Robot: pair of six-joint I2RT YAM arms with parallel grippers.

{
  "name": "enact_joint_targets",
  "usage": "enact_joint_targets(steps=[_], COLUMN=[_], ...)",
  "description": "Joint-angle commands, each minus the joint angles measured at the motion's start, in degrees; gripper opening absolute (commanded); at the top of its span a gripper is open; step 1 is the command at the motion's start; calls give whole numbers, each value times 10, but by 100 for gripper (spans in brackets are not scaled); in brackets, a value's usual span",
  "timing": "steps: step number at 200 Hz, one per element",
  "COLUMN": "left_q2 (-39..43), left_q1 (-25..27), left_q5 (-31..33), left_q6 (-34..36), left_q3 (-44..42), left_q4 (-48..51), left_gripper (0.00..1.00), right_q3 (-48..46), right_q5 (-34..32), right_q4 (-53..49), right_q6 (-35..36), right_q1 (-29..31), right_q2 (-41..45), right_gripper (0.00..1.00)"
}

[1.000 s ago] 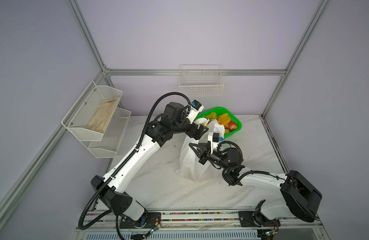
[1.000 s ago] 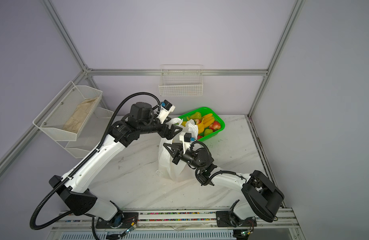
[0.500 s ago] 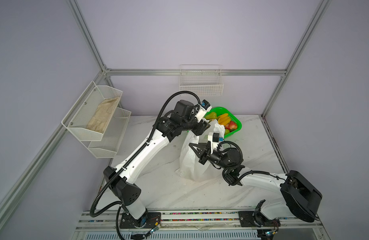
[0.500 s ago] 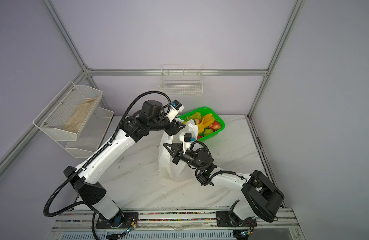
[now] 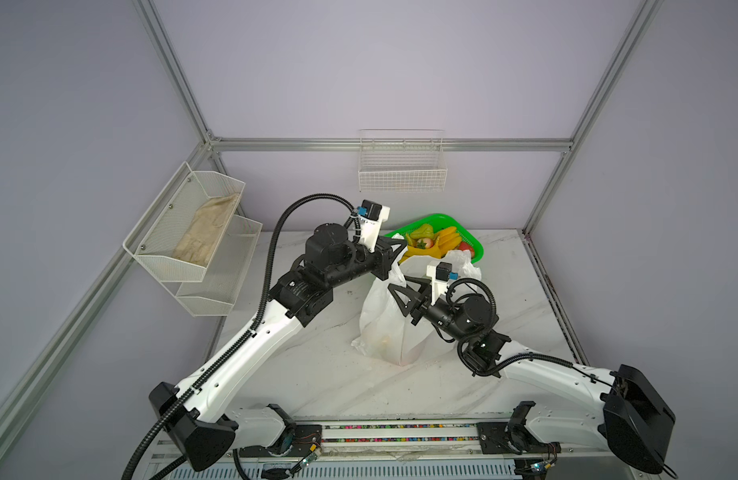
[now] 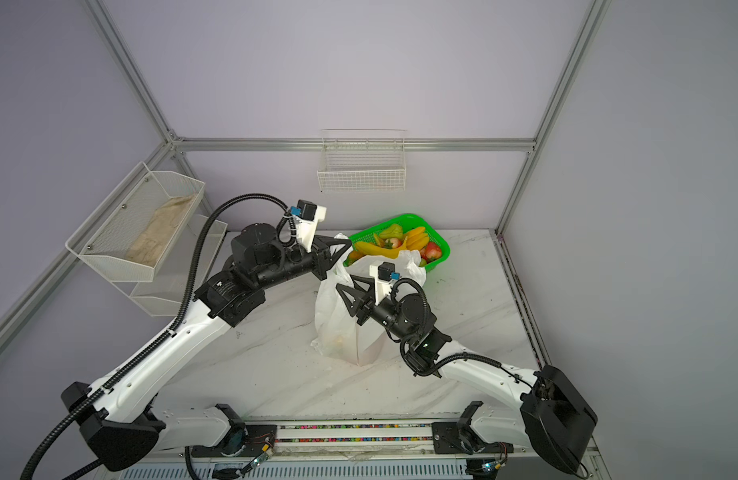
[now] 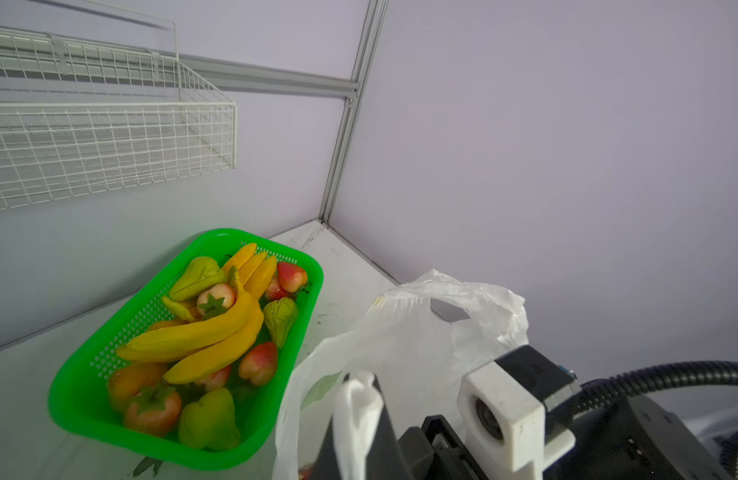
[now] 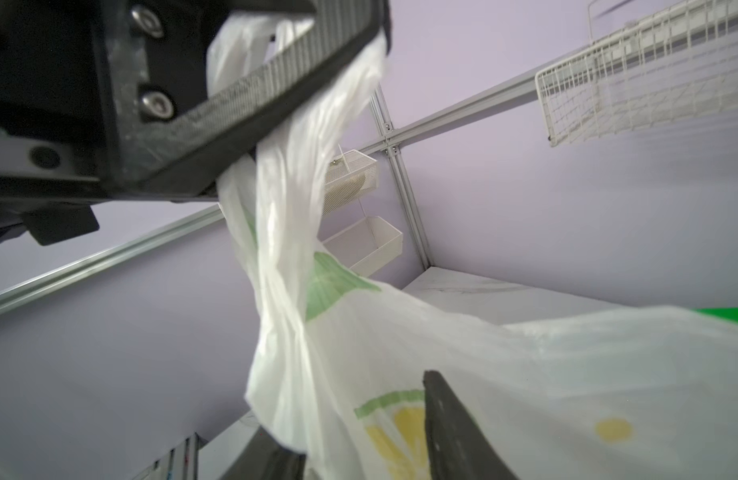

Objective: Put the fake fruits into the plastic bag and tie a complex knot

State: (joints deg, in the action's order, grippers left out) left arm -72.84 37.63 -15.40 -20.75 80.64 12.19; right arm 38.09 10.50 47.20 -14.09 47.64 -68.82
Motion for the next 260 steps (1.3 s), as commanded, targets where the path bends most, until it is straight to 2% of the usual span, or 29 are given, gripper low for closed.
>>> enact_joint_targets(steps=[1,15,37,61,85,112,133,167,217,260], left_q2=[31,46,61,73,81,85,91,104,118,123], left_q1=[-2,-1,-2,0,0,0,0,0,0,-4], left_q5=[4,8,11,11,18,19,20,31,40,59], left_q6=[-92,-100,-126,-146,-169,-208,-256,-309,-374,-368], left_q3=[-61,-82,-100,-111,-116,-120,-127,-144,-176,-180], left_q4=[-127,-135,-140,-139,-136,-132,-141,-167,-197,-188], left_gripper=[0,0,0,0,0,0,0,0,0,0], right_q3=[22,31,37,66,88,105,112,111,130,65], right_q5=[38,64,88,70,4,-101,-191,-309,-342,-359], right_q4=[-60,-79,-60,-46,-34,-34,-33,9,74,119], right_q6=[72,88,71,15,-9,-26,-30,-9,11,37], right_q1=[2,1,1,13,55,98,128,155,156,156], right_q2=[35,46,49,20,-2,-23,-43,-78,-174,-192], right_gripper=[58,71,80,82,82,78,71,64,64,43])
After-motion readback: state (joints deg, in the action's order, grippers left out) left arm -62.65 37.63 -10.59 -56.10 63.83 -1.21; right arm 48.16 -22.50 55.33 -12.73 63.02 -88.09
